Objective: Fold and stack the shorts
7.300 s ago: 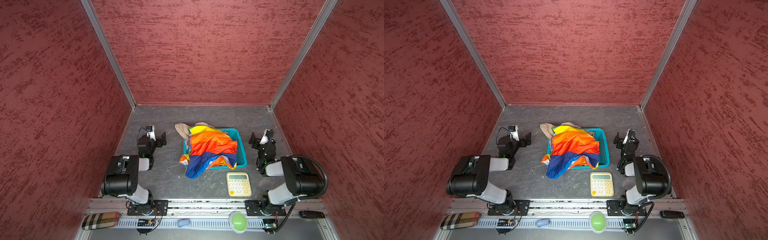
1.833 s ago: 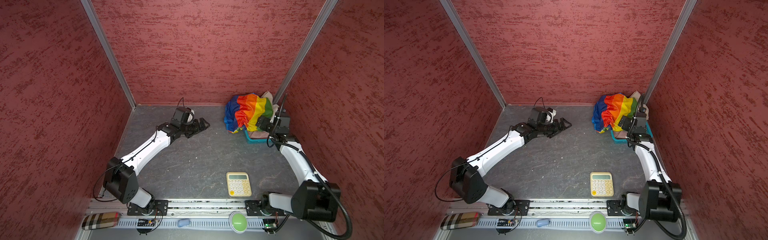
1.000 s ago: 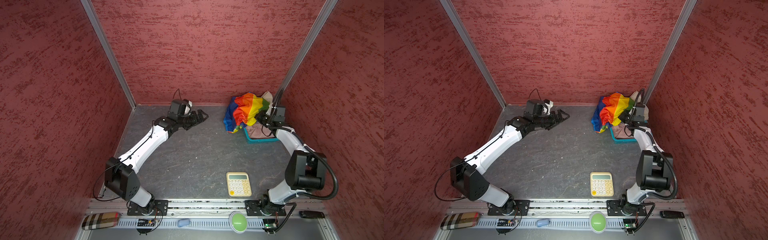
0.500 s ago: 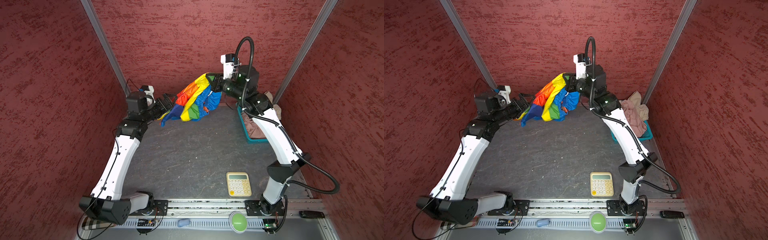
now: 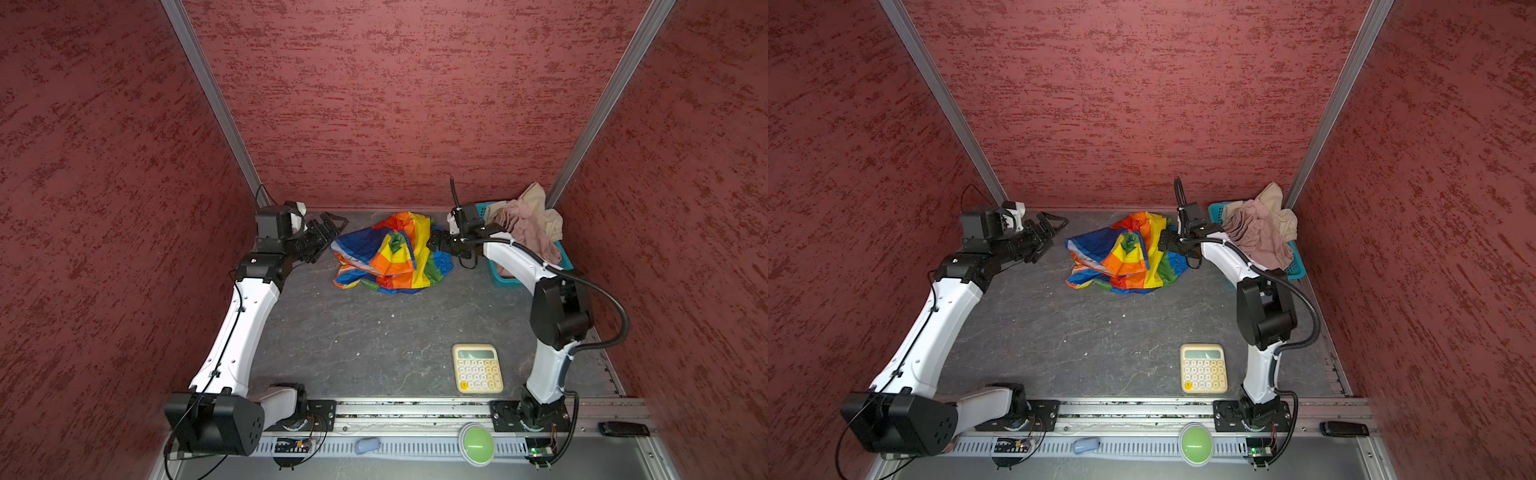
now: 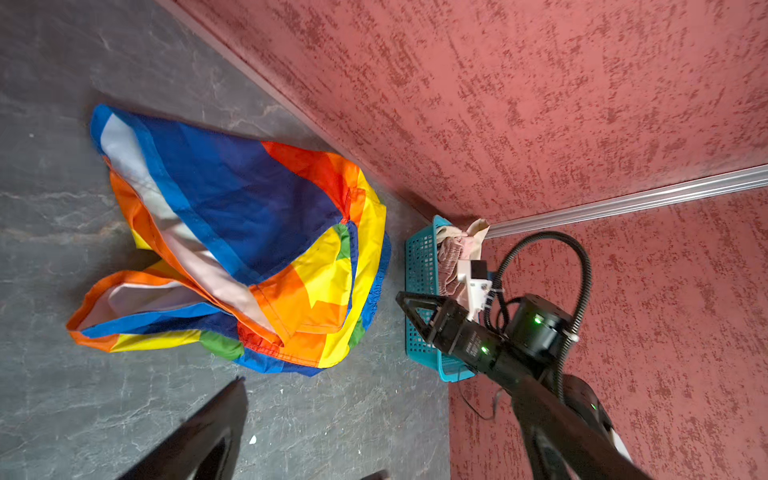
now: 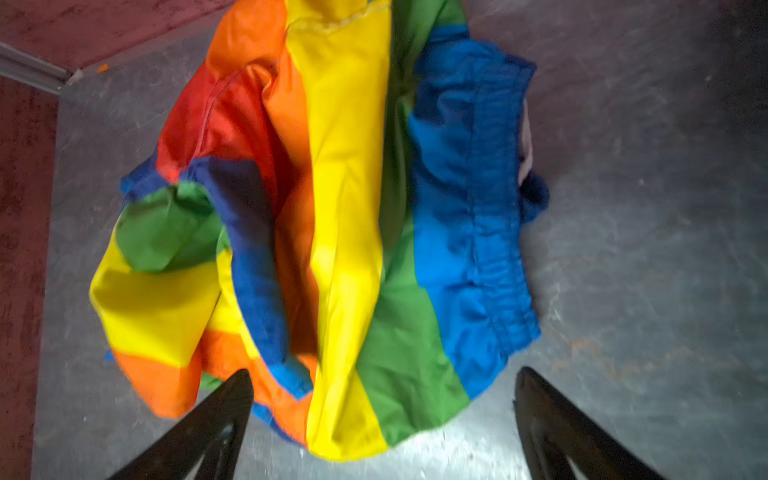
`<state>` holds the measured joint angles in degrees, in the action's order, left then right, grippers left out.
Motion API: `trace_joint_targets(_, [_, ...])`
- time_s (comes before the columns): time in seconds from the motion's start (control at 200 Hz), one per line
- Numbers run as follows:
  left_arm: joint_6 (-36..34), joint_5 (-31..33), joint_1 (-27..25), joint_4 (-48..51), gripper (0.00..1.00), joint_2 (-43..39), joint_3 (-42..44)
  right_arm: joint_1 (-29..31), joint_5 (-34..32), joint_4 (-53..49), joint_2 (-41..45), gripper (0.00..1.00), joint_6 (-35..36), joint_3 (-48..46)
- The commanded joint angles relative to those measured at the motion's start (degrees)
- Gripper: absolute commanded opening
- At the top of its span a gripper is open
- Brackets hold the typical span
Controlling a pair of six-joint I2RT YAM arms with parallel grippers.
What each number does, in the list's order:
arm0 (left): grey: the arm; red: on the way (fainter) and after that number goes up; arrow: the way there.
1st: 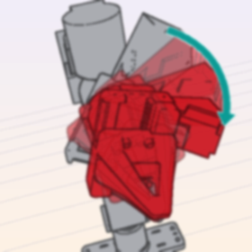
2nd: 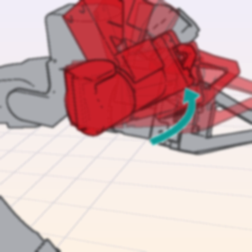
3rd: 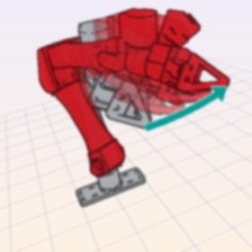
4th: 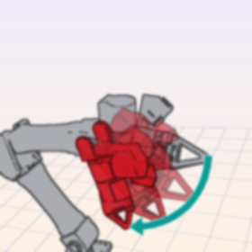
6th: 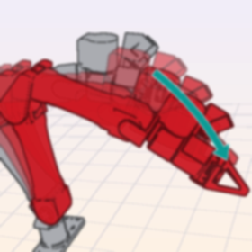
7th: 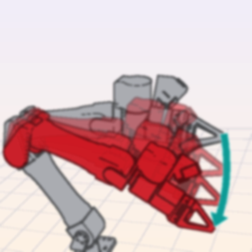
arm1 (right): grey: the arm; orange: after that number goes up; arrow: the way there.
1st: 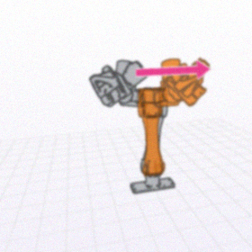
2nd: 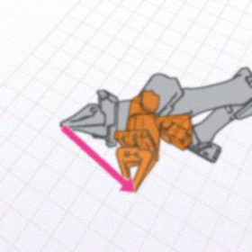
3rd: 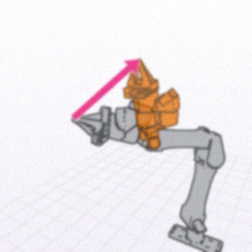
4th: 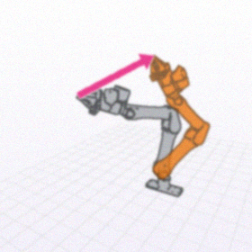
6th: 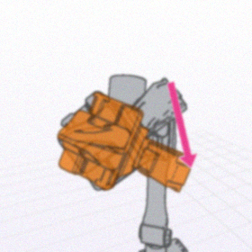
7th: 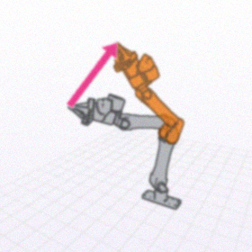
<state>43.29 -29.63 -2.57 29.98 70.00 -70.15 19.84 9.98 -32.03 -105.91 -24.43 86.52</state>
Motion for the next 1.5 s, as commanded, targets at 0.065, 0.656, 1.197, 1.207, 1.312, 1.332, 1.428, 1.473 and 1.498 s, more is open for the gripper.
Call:
trace_joint_targets(0.065, [2.2, -2.7, -4.7, -4.0, 0.99, 4.2, 3.8, 0.4, -0.2, 9.7, 6.0, 0.99, -1.9, -11.9])
trace_joint_targets(0.656, [3.3, -2.0, -16.6, -4.7, 0.99, 13.1, 4.5, -2.5, 3.0, 32.5, -7.1, 0.71, -15.5, -21.6])
trace_joint_targets(1.197, [3.5, -1.9, -17.2, -7.8, 0.99, 4.8, 3.9, 7.9, -9.9, -2.7, -3.2, 0.00, 1.1, 38.0])
trace_joint_targets(1.207, [3.3, -1.6, -17.3, -7.8, 0.99, 4.7, 3.9, 7.8, -9.8, -3.1, -3.5, 0.00, 1.2, 39.1])
trace_joint_targets(1.312, [2.7, 0.2, -18.2, -7.3, 0.99, 4.8, 4.1, 6.8, -9.0, -9.1, -8.3, 0.00, 1.7, 51.9])
trace_joint_targets(1.332, [2.8, 0.2, -18.3, -7.4, 0.99, 5.1, 4.4, 6.7, -9.0, -10.3, -9.3, 0.00, 1.8, 54.2])
trace_joint_targets(1.428, [3.1, 1.2, -18.4, -7.9, 0.99, 5.9, 6.2, 6.7, -8.0, -13.6, -11.9, 0.00, 2.0, 60.5])
trace_joint_targets(1.473, [3.6, 1.9, -18.4, -8.9, 0.99, 6.2, 7.0, 6.7, -7.6, -13.7, -12.0, 0.00, 1.7, 60.7])
trace_joint_targets(1.498, [4.0, 2.1, -18.4, -9.6, 0.99, 6.4, 7.2, 6.7, -7.4, -13.8, -11.9, 0.00, 1.6, 60.5])
